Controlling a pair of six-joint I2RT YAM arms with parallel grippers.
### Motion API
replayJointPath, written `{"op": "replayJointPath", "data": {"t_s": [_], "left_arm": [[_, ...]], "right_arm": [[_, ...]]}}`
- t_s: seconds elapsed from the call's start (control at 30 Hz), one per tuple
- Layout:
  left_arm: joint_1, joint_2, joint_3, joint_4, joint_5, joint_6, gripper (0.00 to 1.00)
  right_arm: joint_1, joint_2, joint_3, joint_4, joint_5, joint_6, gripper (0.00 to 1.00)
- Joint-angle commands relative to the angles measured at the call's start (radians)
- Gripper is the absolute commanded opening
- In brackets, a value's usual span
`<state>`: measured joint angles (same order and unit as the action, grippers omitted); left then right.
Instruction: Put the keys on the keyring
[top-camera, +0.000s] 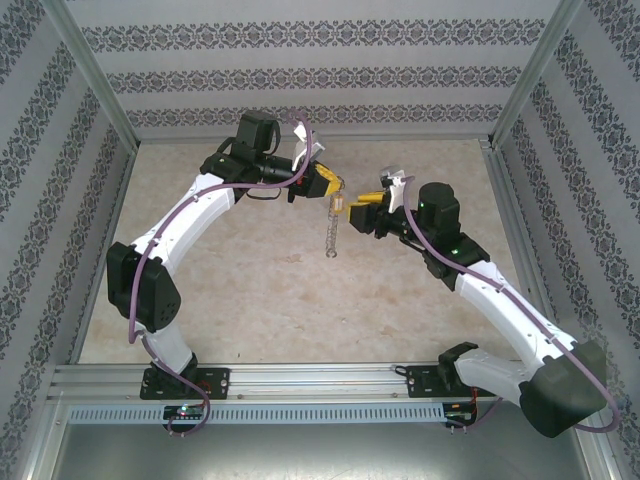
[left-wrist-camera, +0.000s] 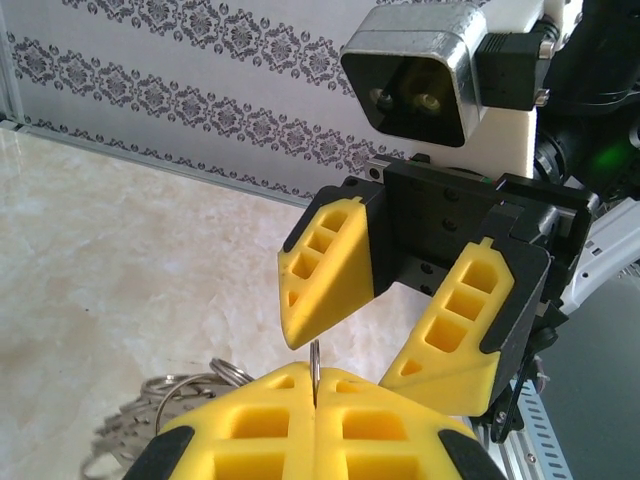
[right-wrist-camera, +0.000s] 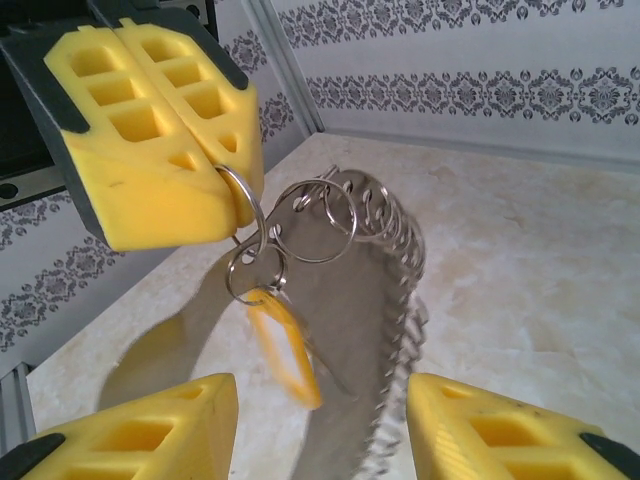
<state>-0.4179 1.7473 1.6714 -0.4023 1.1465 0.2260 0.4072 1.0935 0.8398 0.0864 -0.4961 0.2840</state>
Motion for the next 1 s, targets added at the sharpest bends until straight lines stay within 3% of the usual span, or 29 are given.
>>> {"op": "replayJointPath", "data": {"t_s": [0.0,0.23,0.43,0.67,0.97], "left_arm": [[-0.008,-0.042,0.004,0.051,0.025,-0.013,0.00],[-0.007,-0.039,0.028,-0.015,0.055,0.027,0.00],[-0.007,-0.051,0.003,0.049,0.015,-0.018,0.00],[-0.008,-0.065,-0.026,0.146,-0.068,-0.095,0.00],[-0.015,-0.101,-0.088,0.286,-0.166,-0.216,0.00]], "right_arm": [[-0.013,-0.008,-0.019,0.069,-0.062,0.003,0.48],[-0.022,0.019,0.010,0.031,-0.179,-0.046,0.46],[-0.018,-0.015,-0.033,0.074,-0.119,0.010,0.50],[0.048,-0.119,-0.118,0.101,0.063,0.086,0.54],[0.209,-0.228,-0.243,0.229,0.328,0.115,0.67]]}}
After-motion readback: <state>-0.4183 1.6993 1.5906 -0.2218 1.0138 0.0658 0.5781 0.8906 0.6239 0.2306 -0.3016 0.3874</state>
